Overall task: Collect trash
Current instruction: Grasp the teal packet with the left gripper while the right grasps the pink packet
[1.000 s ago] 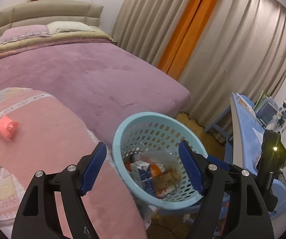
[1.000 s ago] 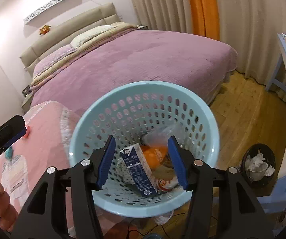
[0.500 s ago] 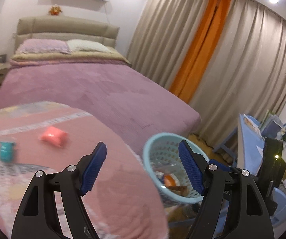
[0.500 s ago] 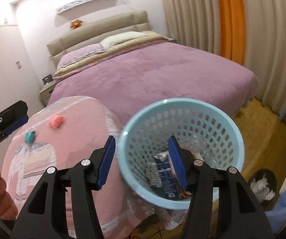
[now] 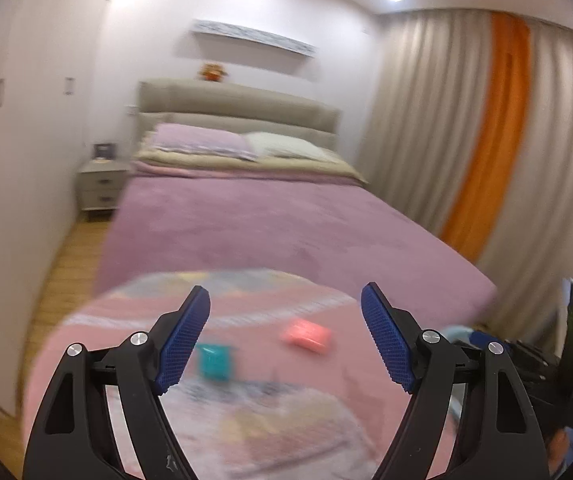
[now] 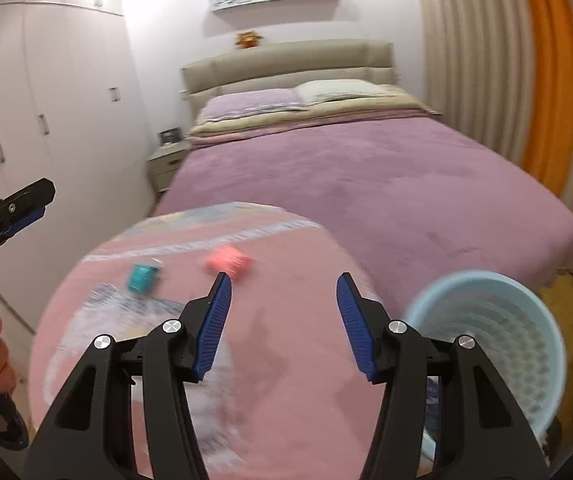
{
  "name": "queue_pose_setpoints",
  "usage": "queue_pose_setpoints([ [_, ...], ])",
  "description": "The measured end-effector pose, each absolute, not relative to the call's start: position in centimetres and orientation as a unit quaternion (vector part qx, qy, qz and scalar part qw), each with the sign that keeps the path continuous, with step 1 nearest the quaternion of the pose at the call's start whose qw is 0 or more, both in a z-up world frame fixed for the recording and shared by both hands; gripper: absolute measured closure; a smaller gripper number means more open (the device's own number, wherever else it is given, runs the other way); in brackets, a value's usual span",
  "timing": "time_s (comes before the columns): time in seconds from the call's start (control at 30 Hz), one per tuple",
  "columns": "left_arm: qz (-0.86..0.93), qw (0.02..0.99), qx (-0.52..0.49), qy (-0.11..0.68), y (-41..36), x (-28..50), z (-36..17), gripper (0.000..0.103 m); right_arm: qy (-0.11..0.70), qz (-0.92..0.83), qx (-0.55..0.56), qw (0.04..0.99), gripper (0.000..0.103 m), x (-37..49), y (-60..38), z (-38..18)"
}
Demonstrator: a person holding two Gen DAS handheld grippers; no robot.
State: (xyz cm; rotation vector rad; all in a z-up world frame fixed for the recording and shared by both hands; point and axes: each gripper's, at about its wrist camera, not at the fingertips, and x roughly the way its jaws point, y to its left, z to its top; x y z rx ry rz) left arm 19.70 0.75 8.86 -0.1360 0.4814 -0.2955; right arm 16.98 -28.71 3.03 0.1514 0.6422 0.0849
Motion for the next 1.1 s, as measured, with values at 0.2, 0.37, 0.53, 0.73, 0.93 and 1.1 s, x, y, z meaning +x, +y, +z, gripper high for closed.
queue_pose_setpoints([
  [0.2,-0.100,0.953,-0.062,0.278,3.7,23.7,6.2,0.021,0.337,0.079,0.059,0.936,0.051,23.2,-24.8,1.4],
  [0.37,-0.110,0.929,-0.071,0.345,3.4,27.3,-0.1,0.022,0.377,0.081,0.040,0.922,0.051,28.0,-22.2,-1.9],
  [0.53,-0.117,0.907,-0.070,0.398,3.0,29.6,-4.5,0.022,0.406,0.090,0.039,0.909,0.050,31.1,-21.7,-4.2],
  [0.73,-0.128,0.899,-0.058,0.416,2.2,30.3,-7.1,0.022,0.412,0.100,0.017,0.905,0.034,32.4,-21.1,-5.9],
  [0.93,-0.106,0.899,-0.026,0.423,1.1,30.6,-7.8,0.033,0.414,0.099,-0.042,0.904,0.032,33.5,-19.0,-7.3],
  [1.1,-0.088,0.905,-0.010,0.415,0.9,30.4,-7.7,0.056,0.421,0.101,-0.054,0.900,0.031,34.4,-18.5,-7.8],
])
